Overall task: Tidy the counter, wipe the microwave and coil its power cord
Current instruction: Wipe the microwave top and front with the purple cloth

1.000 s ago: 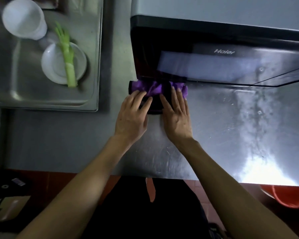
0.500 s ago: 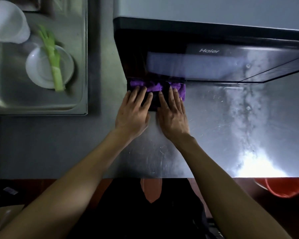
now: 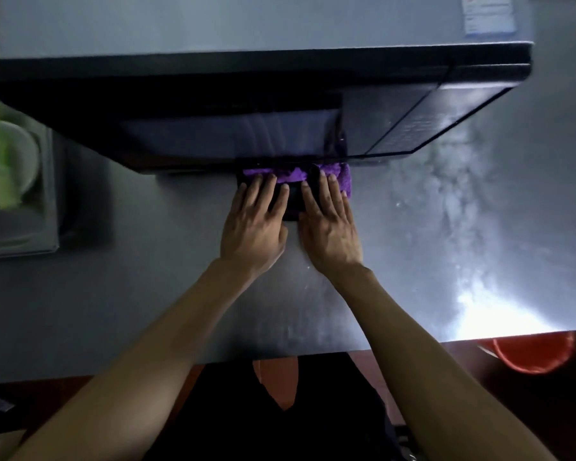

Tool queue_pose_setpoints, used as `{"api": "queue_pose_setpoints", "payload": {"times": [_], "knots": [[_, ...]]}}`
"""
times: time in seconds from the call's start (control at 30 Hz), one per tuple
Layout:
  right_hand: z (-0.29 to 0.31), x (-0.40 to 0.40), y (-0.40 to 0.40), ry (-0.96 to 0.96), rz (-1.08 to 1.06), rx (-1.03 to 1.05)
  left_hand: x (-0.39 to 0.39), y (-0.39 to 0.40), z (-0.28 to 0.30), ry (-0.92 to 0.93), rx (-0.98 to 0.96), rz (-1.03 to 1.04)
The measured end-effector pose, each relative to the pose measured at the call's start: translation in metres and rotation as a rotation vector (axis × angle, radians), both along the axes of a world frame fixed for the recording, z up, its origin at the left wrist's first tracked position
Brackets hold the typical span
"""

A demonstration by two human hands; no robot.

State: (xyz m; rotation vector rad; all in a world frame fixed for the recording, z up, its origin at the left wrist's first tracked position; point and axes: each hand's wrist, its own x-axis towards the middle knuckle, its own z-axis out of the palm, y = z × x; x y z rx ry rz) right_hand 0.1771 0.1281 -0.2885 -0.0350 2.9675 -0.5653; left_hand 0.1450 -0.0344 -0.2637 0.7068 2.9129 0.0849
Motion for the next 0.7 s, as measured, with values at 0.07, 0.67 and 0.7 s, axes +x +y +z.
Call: {"api": "queue_pose_setpoints", "payload": {"times": [0.07,0.67,0.7], "knots": [[0.000,0.001,0.022,0.005,-0.001,0.004,0.000,0.022,0.001,-0.009,-0.023,-0.009],[0.006,0.000,0.158,0.121,-0.076,0.003,0.002,0.157,-0.001,-0.022,0.023,-0.043],[0.007,-0.002,0.161,0.122,-0.074,0.005,0.002,0.160,-0.002,-0.014,0.039,-0.039]]}}
